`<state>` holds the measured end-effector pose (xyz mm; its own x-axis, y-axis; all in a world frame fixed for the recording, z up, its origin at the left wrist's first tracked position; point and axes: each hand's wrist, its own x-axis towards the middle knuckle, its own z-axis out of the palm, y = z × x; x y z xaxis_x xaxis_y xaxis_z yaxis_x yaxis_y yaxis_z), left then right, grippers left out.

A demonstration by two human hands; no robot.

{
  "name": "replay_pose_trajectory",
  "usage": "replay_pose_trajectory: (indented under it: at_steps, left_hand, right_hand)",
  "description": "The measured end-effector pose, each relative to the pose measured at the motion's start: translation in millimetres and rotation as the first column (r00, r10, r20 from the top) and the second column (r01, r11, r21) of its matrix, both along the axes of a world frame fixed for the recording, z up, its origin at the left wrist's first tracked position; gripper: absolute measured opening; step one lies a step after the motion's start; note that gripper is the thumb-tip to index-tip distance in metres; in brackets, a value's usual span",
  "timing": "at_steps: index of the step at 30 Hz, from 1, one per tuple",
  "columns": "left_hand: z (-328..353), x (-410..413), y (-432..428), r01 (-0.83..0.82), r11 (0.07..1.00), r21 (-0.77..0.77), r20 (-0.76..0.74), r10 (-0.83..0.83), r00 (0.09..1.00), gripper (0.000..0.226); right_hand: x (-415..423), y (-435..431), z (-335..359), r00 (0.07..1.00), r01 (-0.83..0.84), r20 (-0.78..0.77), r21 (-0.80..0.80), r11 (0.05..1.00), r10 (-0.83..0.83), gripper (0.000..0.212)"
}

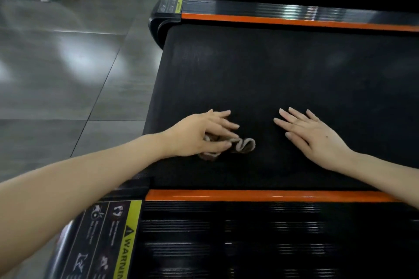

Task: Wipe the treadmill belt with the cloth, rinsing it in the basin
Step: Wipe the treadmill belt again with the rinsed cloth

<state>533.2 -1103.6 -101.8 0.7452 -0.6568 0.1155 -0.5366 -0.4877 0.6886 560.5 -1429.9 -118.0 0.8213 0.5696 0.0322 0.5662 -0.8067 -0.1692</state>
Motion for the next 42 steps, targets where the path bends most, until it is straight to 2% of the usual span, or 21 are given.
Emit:
replay_pose_trajectory:
  at_steps: [4, 7, 9, 10, 12, 19, 22, 24, 27, 29, 30, 32, 36, 39, 42]
  left_hand:
    - [1, -26, 61, 0.083, 0.995, 0.047, 0.081, -0.086, 0.993, 0.023]
    - [0, -37, 78, 0.069, 0.995, 0.076, 0.076, -0.075, 0.994, 0.041]
    - [-8, -33, 61, 0.064, 0.976, 0.21, 0.258, -0.119, 0.959, 0.055]
    - [-11, -30, 49, 0.06, 0.963, 0.262, 0.343, -0.151, 0.927, 0.056]
    - [-13, -24, 29, 0.077, 0.946, 0.315, 0.406, -0.207, 0.89, 0.049]
    - [-12, -6, -19, 0.116, 0.982, 0.152, 0.442, -0.173, 0.88, 0.028]
    - [-12, 17, -2, -0.003, 0.995, 0.095, 0.436, -0.039, 0.899, 0.028]
    - [-13, 45, 22, -0.21, 0.975, 0.075, 0.496, 0.146, 0.856, 0.034]
    - [-14, 84, 60, -0.574, 0.818, 0.037, 0.383, 0.519, 0.764, 0.053]
    - [-16, 93, 74, -0.649, 0.76, -0.033, 0.283, 0.63, 0.723, 0.049]
    - [-15, 88, 74, -0.619, 0.783, -0.058, 0.265, 0.61, 0.747, 0.041]
    - [-19, 64, 72, -0.461, 0.883, -0.085, 0.323, 0.462, 0.826, 0.032]
    - [-18, -9, 73, -0.215, 0.975, -0.064, 0.363, 0.223, 0.905, 0.04]
    - [-19, -9, 73, -0.142, 0.99, -0.002, 0.395, 0.131, 0.909, 0.037]
    - [-16, 34, 67, -0.151, 0.988, 0.019, 0.453, 0.126, 0.882, 0.043]
  right_hand:
    - [-6, -1, -2, 0.999, 0.039, 0.024, 0.024, 0.999, -0.039, 0.05]
    - [-7, 0, -2, 0.999, 0.041, 0.033, 0.026, 0.999, -0.042, 0.05]
    - [-7, 1, -2, 0.998, 0.045, 0.04, 0.02, 0.999, -0.046, 0.048]
    - [-7, 2, -2, 0.998, 0.046, 0.05, 0.018, 0.999, -0.047, 0.048]
    - [-8, 2, -2, 0.997, 0.042, 0.07, 0.015, 0.999, -0.043, 0.048]
    - [-7, -1, -2, 0.997, 0.048, 0.058, 0.021, 0.999, -0.05, 0.047]
    - [-8, 1, 1, 0.997, 0.057, 0.043, 0.016, 0.998, -0.058, 0.049]
    - [-7, 3, 3, 0.997, 0.064, 0.039, 0.007, 0.998, -0.065, 0.048]
    - [-6, 8, 5, 0.997, 0.069, 0.043, -0.017, 0.997, -0.068, 0.052]
    - [-4, 12, 5, 0.997, 0.067, 0.033, -0.046, 0.997, -0.065, 0.059]
    - [-3, 14, 5, 0.998, 0.064, 0.024, -0.06, 0.996, -0.063, 0.061]
    - [-3, 14, 4, 0.998, 0.068, 0.016, -0.076, 0.995, -0.067, 0.062]
    - [-3, 16, 2, 0.998, 0.056, 0.027, -0.088, 0.995, -0.054, 0.057]
    - [-5, 19, 3, 0.998, 0.053, 0.041, -0.103, 0.993, -0.049, 0.057]
    - [-7, 28, 3, 0.995, 0.088, 0.051, -0.133, 0.987, -0.082, 0.057]
